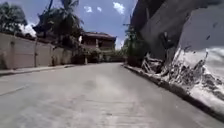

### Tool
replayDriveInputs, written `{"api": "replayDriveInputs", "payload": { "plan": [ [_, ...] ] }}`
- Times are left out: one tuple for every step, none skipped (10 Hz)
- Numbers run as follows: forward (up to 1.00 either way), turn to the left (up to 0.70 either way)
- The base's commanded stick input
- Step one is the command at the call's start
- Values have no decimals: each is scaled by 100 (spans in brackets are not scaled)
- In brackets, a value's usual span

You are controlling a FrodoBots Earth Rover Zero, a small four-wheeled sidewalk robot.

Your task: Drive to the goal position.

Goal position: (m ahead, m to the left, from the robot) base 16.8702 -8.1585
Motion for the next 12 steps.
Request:
{"api": "replayDriveInputs", "payload": {
  "plan": [
    [100, -37],
    [100, -39],
    [100, -33],
    [100, -20],
    [100, -9],
    [100, -1],
    [100, 0],
    [100, 0],
    [100, 0],
    [100, 0],
    [100, 0],
    [100, 0]
  ]
}}
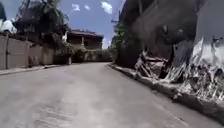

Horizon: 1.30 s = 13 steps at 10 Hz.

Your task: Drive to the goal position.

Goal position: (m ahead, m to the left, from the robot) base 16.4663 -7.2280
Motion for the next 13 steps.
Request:
{"api": "replayDriveInputs", "payload": {
  "plan": [
    [100, 0],
    [100, 0],
    [100, 0],
    [100, 0],
    [100, 0],
    [100, 0],
    [100, 0],
    [100, 0],
    [100, 0],
    [100, 0],
    [100, 0],
    [100, 0],
    [100, 0]
  ]
}}
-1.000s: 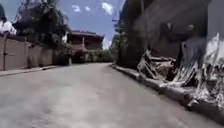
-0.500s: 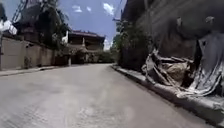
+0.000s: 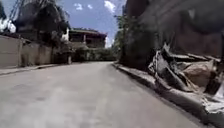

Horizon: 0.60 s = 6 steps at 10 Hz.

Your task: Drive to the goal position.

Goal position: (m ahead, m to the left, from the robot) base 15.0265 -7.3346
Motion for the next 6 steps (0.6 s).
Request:
{"api": "replayDriveInputs", "payload": {
  "plan": [
    [100, 0],
    [100, 0],
    [100, 0],
    [100, 0],
    [100, 0],
    [100, 0]
  ]
}}
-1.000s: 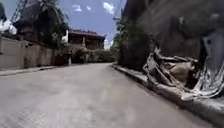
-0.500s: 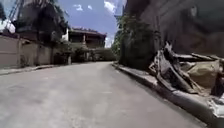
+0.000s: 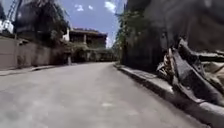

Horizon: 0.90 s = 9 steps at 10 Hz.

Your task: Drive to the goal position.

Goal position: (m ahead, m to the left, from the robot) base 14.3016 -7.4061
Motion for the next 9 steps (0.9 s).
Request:
{"api": "replayDriveInputs", "payload": {
  "plan": [
    [100, 2],
    [100, 17],
    [100, 35],
    [100, 33],
    [100, 29],
    [100, 22],
    [100, 8],
    [100, 0],
    [100, 0]
  ]
}}
